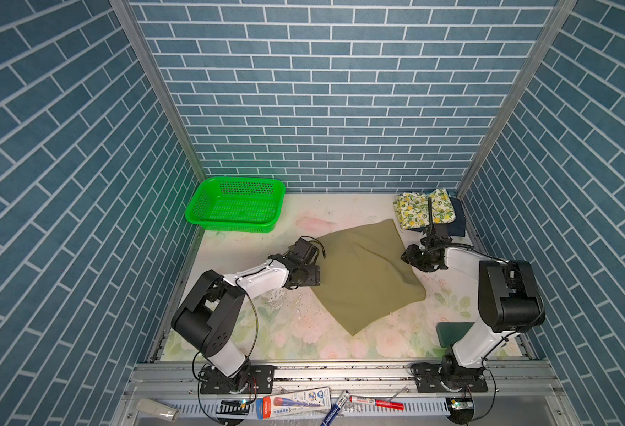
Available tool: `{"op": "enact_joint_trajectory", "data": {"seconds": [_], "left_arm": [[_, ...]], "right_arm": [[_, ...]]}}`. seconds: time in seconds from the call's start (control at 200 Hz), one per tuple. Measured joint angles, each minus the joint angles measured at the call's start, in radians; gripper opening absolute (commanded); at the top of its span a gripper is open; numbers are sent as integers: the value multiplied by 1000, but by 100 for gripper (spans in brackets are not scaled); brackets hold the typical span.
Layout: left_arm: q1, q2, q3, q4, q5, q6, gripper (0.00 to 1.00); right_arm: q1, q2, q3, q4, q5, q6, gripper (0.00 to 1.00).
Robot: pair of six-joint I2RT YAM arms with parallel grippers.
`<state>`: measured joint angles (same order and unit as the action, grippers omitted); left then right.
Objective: Fold and stack skirts
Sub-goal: Fold the skirt at the center of the table.
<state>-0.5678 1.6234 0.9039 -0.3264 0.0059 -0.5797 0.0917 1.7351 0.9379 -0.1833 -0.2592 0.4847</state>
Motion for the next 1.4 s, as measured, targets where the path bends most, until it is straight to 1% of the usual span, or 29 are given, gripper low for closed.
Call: {"op": "enact_joint_trajectory", "data": {"seconds": [0.02,0.025,0.035,0.04,0.05,0.055,0.1,0.265,0.415,0.62,0.79,1.085,1.28,1.395], "left_arm": [[6,0,-1,3,4,0,80],[7,0,-1,3,5,0,80],[11,0,-2,4,6,-1,79],[13,0,-2,5,7,-1,80],[17,0,-2,6,10,-1,80],[18,0,-2,6,10,-1,79],[31,0,-4,11,16,-4,80],[50,4,-7,26,26,-11,80],[52,20,-13,42,39,-13,80],[59,29,-22,56,43,-15,80],[62,29,-27,70,42,-16,80],[67,43,-29,127,40,-19,80],[77,43,-47,182,49,-32,79],[103,22,-87,243,90,-58,79]], "right_arm": [[0,7,5,4,-5,-7,21],[0,10,8,5,-5,-2,21],[0,15,12,8,-8,-8,17],[0,16,13,8,-8,-12,17],[1,20,16,10,-9,-17,12],[2,21,17,10,-9,-15,12],[2,36,27,19,-11,-20,0],[5,46,36,23,-14,-30,0],[14,24,87,-6,3,-47,0],[82,-61,141,-38,62,-78,0],[182,-111,150,-87,129,-98,0],[396,-165,195,-203,273,-87,0],[557,-176,223,-214,335,7,0],[646,-159,248,-209,364,81,0]]}}
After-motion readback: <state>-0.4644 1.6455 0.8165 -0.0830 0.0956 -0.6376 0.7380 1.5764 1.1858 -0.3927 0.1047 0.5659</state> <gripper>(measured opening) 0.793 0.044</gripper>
